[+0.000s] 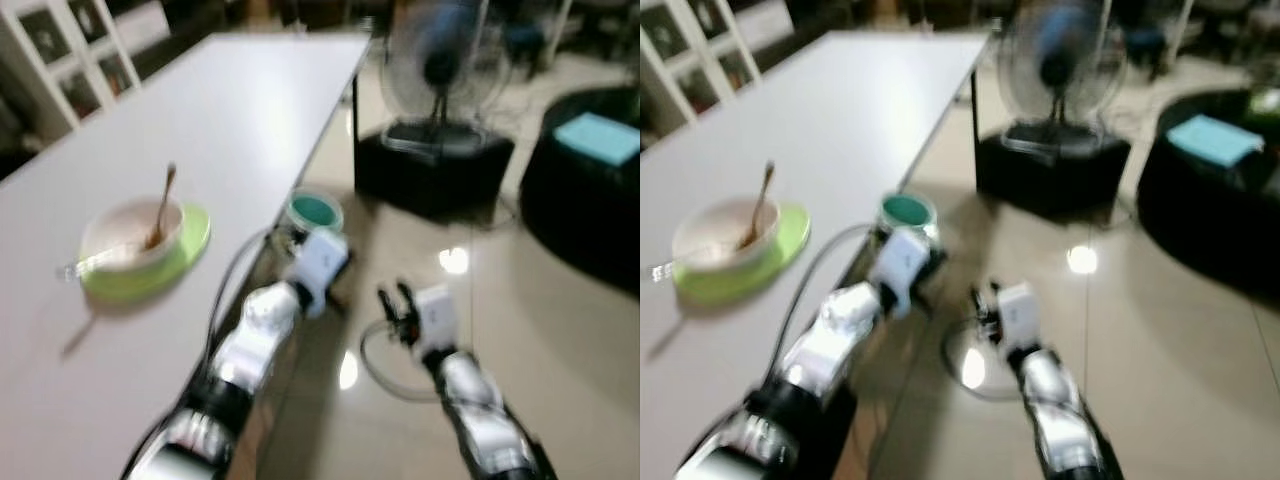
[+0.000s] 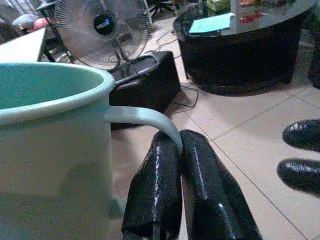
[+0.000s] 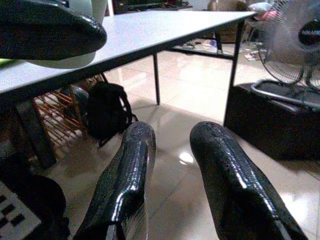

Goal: Setting the table

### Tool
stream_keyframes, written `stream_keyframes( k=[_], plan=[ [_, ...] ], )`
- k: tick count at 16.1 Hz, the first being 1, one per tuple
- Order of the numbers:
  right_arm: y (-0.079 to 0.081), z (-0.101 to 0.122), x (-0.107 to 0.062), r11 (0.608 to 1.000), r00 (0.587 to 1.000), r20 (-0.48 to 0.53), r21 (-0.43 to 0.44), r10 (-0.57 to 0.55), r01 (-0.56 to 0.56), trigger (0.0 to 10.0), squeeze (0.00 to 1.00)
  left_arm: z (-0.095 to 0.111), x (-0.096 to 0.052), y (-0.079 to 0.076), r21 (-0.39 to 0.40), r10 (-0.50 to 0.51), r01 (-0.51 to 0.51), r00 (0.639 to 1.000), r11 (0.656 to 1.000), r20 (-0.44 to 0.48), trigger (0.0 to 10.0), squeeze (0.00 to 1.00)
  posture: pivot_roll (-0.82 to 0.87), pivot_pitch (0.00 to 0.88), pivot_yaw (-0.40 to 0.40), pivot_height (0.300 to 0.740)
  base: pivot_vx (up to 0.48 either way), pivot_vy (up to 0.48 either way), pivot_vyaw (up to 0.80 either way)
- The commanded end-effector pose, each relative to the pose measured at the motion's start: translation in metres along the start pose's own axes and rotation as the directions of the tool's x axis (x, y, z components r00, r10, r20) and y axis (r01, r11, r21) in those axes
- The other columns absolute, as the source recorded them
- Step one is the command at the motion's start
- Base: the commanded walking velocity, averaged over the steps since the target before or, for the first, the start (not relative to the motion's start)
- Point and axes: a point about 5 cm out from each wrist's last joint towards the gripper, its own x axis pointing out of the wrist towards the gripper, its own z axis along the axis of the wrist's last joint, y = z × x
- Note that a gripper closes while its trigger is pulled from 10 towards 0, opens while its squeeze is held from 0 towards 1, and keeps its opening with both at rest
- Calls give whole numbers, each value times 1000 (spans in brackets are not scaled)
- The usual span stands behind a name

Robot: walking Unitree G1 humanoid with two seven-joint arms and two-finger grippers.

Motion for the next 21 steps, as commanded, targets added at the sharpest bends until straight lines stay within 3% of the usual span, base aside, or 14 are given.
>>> stream_keyframes(
  k=[1,10,13,16,21],
  plan=[
    [13,6,6,999,999,28,12,34,-34,10000,0,-1,-6,17,22,46,-46,999,999,-5,10000,0,-53,0,99,740,480,0,0],
    [13,6,6,999,998,24,6,49,-49,10000,0,-3,-5,14,30,43,-43,999,999,-20,10000,0,-51,0,89,740,476,0,0],
    [12,7,6,999,998,24,3,54,-54,10000,0,0,-5,12,-19,35,-34,999,999,2,10000,0,-54,0,88,740,463,0,0],
    [13,6,6,998,998,18,1,56,-56,10000,0,1,-4,8,1,25,-25,1000,1000,7,10000,0,-58,0,90,740,451,0,0],
    [16,5,6,998,998,9,1,60,-60,10000,0,2,-3,2,12,-12,12,1000,1000,16,10000,0,-58,0,92,740,137,-393,0]
  ],
)
